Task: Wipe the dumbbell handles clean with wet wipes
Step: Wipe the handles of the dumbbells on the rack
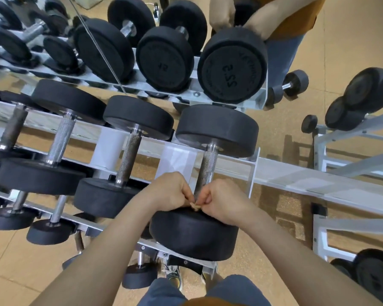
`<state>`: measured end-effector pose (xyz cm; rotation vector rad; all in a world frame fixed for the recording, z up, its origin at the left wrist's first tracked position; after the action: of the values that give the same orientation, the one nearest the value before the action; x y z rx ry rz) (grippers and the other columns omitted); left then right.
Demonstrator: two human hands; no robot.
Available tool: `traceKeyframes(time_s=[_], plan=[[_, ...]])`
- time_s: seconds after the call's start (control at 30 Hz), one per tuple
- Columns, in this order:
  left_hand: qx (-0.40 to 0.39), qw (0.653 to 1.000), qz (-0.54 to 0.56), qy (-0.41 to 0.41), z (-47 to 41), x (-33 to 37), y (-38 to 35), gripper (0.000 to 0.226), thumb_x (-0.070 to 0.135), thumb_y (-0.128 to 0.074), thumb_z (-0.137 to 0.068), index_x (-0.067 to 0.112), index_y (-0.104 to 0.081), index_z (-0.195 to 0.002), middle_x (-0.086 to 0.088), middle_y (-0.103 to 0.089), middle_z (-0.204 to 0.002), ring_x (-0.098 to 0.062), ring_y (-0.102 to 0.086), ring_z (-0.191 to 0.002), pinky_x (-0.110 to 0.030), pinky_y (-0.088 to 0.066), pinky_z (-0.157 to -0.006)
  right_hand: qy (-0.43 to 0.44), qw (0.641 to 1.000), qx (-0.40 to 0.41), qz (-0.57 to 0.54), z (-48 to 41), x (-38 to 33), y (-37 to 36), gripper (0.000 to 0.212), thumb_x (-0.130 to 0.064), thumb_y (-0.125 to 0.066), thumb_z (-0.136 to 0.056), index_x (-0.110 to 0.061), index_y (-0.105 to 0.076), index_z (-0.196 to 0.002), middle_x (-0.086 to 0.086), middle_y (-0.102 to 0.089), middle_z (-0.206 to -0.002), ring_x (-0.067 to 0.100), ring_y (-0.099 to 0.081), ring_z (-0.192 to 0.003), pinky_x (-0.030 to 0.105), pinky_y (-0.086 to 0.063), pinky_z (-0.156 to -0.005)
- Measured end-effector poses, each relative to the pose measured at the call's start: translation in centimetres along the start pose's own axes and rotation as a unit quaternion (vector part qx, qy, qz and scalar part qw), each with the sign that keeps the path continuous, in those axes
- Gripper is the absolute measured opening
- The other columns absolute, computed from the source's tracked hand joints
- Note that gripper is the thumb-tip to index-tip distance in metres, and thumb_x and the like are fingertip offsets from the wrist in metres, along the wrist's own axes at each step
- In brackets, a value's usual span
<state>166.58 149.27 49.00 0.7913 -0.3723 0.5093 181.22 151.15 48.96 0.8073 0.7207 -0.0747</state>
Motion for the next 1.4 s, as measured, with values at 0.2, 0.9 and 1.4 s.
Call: traceKeyframes(time_s=[0.2,0.9,1.4], plan=[[-0.014,0.999,0.033,-0.007,2.2,-1.9,-0.5,0.051,0.001,-0.04,-0.084,0.03,-0.076,-0.104,0.013,-0.072,-0.108,-0.008,-0.062,-0.103,-0.033,-0.048,-0.097,0.109,0.977,-0.075,0.169,-1.1,-2.8,0.3,0.019,-0.017,-0.058,-0.086,-0.021,-0.076,-0.088,0.004,-0.068,-0.079,0.024,-0.06,-0.074,0.031,-0.049,-0.062],[-0.015,0.993,-0.004,0.117,-1.9,-0.7,-0.3,0.022,0.016,-0.077,-0.068,0.005,-0.076,-0.088,-0.013,-0.074,-0.088,-0.026,-0.07,-0.086,-0.035,-0.058,-0.076,-0.125,0.991,-0.057,0.005,-1.8,2.6,-1.1,0.006,-0.014,-0.071,-0.078,-0.012,-0.076,-0.082,0.001,-0.072,-0.087,0.016,-0.063,-0.078,0.022,-0.044,-0.061],[0.016,0.996,0.008,0.083,-1.3,-0.1,-1.0,0.028,0.02,-0.081,-0.07,0.027,-0.056,-0.081,0.002,-0.067,-0.089,-0.017,-0.062,-0.081,-0.026,-0.047,-0.069,-0.144,0.987,0.038,-0.066,-0.2,4.4,-2.1,0.011,-0.02,-0.07,-0.076,-0.014,-0.074,-0.067,0.0,-0.068,-0.068,0.018,-0.065,-0.073,0.024,-0.045,-0.062]])
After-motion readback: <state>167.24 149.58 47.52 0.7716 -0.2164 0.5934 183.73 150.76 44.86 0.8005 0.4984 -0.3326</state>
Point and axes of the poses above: each hand's wrist, its own z-axis away from the middle knuckle, its own y-axis out of the back of the hand, x = y × z, the point moved 3 cm from there along -z, towards the middle knuckle
